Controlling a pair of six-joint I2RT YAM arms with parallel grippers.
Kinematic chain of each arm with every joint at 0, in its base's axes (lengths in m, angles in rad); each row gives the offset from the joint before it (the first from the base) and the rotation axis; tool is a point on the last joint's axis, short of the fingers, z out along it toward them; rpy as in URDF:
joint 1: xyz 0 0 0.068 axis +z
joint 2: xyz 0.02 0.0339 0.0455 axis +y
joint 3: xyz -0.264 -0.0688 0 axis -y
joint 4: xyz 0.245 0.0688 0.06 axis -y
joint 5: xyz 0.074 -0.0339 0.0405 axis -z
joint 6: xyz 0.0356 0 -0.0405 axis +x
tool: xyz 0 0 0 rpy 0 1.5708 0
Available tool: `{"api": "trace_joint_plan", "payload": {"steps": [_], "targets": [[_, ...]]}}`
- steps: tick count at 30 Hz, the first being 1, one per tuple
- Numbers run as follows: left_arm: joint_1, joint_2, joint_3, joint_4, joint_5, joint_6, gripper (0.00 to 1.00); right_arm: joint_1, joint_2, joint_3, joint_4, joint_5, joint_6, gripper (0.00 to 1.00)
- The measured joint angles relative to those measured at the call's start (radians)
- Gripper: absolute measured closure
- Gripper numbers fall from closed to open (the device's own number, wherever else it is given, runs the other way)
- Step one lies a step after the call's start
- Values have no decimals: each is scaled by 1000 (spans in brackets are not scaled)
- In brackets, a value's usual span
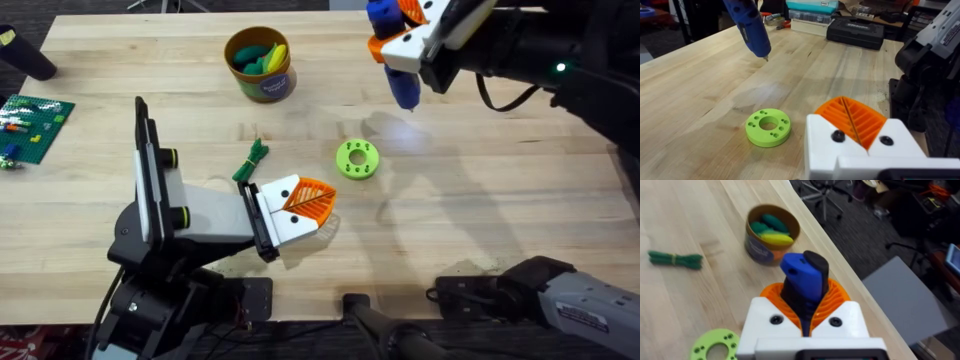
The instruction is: Pick up the gripper from the table and insert it into the empty holder that is missing its gripper. Then pick up a screw, insert it into the mounting hole, and use the screwdriver to tighten it. Finally, clean up the table by picking up the vegetable and placing it into the bucket.
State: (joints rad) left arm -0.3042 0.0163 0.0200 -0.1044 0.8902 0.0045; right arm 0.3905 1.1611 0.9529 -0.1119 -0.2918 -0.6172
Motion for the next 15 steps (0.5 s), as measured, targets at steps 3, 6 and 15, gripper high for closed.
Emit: {"api": "trace_joint_plan", "payload": {"steps": [3, 6, 15], "targets": [[0, -4, 0, 3, 1, -1, 983, -5, 12, 0, -26, 12, -11, 947], [0, -4, 0, 3, 0, -1, 983, -2, 20, -9, 73, -27, -5, 945], [0, -4, 0, 3, 0, -3, 983, 13, -2, -7, 474, -163, 140, 945]]}}
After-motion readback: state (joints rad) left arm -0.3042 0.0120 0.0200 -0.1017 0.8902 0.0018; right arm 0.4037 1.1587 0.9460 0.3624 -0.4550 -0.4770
